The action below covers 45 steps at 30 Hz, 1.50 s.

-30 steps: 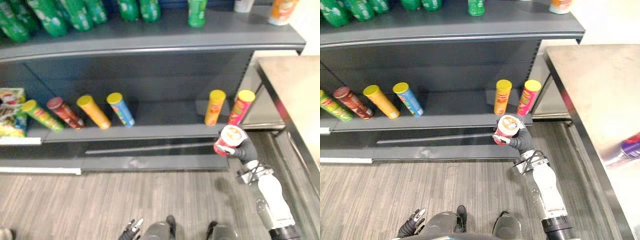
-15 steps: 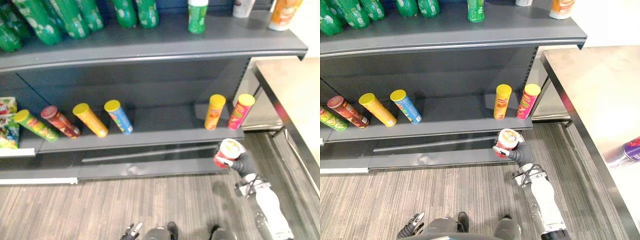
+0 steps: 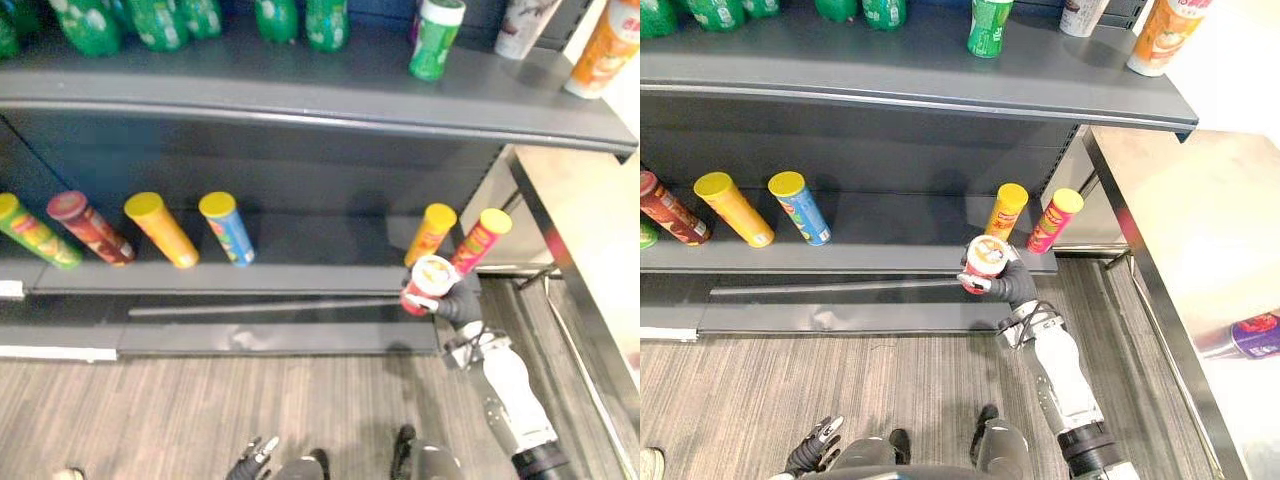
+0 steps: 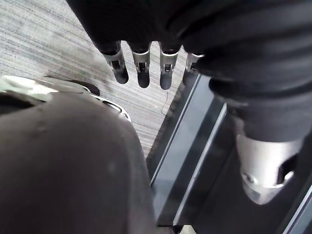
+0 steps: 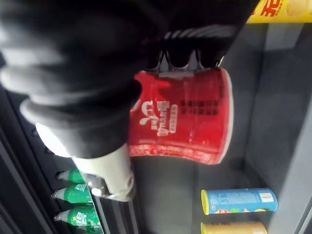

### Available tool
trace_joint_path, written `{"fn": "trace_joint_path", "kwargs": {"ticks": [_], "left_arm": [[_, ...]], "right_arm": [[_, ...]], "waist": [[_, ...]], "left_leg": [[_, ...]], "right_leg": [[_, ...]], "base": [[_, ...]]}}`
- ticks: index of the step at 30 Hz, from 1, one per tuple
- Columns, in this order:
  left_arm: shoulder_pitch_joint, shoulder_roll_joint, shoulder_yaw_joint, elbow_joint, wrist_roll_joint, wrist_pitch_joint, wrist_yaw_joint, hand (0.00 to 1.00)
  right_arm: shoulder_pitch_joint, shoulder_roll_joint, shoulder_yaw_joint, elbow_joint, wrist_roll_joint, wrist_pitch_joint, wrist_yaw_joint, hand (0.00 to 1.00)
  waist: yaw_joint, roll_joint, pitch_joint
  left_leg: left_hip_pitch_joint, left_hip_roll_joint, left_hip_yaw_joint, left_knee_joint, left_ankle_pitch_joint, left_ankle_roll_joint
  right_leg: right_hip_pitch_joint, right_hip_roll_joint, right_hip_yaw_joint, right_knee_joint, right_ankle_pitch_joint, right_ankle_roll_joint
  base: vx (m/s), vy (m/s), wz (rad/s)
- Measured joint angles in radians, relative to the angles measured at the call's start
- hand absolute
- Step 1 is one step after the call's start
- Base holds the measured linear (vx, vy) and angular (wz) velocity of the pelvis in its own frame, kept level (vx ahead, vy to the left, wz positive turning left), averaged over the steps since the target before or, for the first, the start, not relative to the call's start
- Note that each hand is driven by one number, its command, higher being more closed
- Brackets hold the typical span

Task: Put the gum and the chips on the shelf.

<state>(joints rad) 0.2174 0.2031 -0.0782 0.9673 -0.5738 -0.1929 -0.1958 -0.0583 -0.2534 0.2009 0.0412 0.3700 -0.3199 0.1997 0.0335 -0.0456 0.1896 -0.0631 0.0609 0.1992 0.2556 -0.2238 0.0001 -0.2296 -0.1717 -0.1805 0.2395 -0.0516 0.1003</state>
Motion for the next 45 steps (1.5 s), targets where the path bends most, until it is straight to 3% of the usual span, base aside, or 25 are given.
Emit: {"fn": "trace_joint_path", "kwargs": {"ticks": [1, 3, 5, 8, 11, 18, 25, 33, 34, 45], "left_arm": [[0.0, 0.003, 0.009, -0.007, -0.001, 0.001, 0.007, 0.0], [-0.006, -0.003, 0.022, -0.015, -0.011, 0.008, 0.02, 0.0], [-0.003, -0.027, 0.04, -0.011, -0.014, 0.014, 0.023, 0.0], [-0.001, -0.033, 0.052, -0.011, -0.01, 0.028, 0.025, 0.0], [0.001, -0.037, 0.056, -0.009, -0.001, 0.027, 0.032, 0.0], [0.001, -0.048, 0.055, 0.017, 0.043, -0.015, 0.068, 0.0], [0.002, -0.06, 0.052, 0.023, 0.089, -0.031, 0.112, 0.0], [0.003, -0.06, 0.055, 0.028, 0.124, -0.018, 0.136, 0.0], [0.002, -0.046, 0.074, 0.03, 0.164, 0.0, 0.134, 0.0], [0.003, -0.048, 0.077, 0.03, 0.165, -0.001, 0.136, 0.0]], "right_arm": [[0.0, 0.0, -0.005, 0.0, 0.001, 0.0, 0.0, 1.0], [-0.005, -0.007, -0.01, 0.007, 0.001, 0.001, 0.004, 1.0], [-0.007, -0.006, -0.012, 0.007, 0.002, 0.001, 0.007, 1.0], [-0.009, -0.009, -0.017, 0.006, 0.003, 0.004, 0.006, 1.0], [-0.008, -0.009, -0.016, 0.005, 0.003, 0.012, 0.007, 1.0], [0.009, -0.008, 0.001, 0.005, 0.001, 0.026, 0.029, 1.0], [0.018, -0.01, 0.004, 0.005, 0.0, 0.068, 0.042, 1.0], [-0.007, -0.013, 0.005, 0.006, -0.006, 0.135, 0.056, 1.0], [-0.058, -0.013, 0.044, 0.046, 0.003, 0.147, 0.094, 1.0], [-0.068, -0.013, 0.041, 0.09, 0.001, 0.145, 0.115, 1.0]], "waist": [[-0.003, -0.022, 0.001], [0.004, 0.0, 0.012], [0.002, 0.02, 0.011], [0.0, 0.023, 0.009], [-0.001, 0.027, 0.006], [-0.004, 0.044, -0.01], [-0.005, 0.054, -0.05], [-0.004, 0.053, -0.065], [-0.003, 0.023, -0.092], [-0.003, 0.024, -0.091]], "left_leg": [[-0.006, -0.006, -0.021, 0.017, -0.012, -0.018], [-0.018, 0.023, -0.046, 0.038, -0.025, -0.041], [-0.021, 0.057, -0.065, 0.017, -0.011, -0.066], [0.011, 0.088, -0.076, -0.066, 0.038, -0.102], [0.037, 0.097, -0.072, -0.114, 0.063, -0.114], [0.074, 0.088, -0.023, -0.165, 0.082, -0.116], [0.106, 0.079, 0.0, -0.198, 0.086, -0.116], [0.12, 0.068, -0.001, -0.222, 0.097, -0.113], [0.153, 0.054, -0.008, -0.29, 0.139, -0.106], [0.152, 0.054, -0.015, -0.288, 0.139, -0.106]], "right_leg": [[0.026, -0.002, 0.024, -0.031, 0.06, -0.003], [0.054, 0.02, -0.007, -0.052, 0.044, 0.004], [0.061, 0.053, -0.044, -0.076, 0.045, -0.018], [0.096, 0.091, -0.073, -0.131, 0.059, -0.041], [0.122, 0.108, -0.08, -0.175, 0.075, -0.059], [0.166, 0.12, -0.045, -0.292, 0.141, -0.057], [0.19, 0.121, -0.03, -0.333, 0.158, -0.05], [0.202, 0.113, -0.036, -0.343, 0.161, -0.045], [0.216, 0.102, -0.052, -0.345, 0.162, -0.043], [0.219, 0.102, -0.058, -0.345, 0.162, -0.043]], "base": [[0.05, -0.319, 0.43], [0.03, -0.293, 0.37], [0.05, -0.219, 0.29], [0.05, -0.185, 0.15], [0.04, -0.075, 0.03], [0.01, 0.013, -0.15], [0.02, 0.005, -0.08], [0.0, 0.0, 0.0], [0.0, 0.0, 0.0], [0.0, 0.0, 0.01]]}}
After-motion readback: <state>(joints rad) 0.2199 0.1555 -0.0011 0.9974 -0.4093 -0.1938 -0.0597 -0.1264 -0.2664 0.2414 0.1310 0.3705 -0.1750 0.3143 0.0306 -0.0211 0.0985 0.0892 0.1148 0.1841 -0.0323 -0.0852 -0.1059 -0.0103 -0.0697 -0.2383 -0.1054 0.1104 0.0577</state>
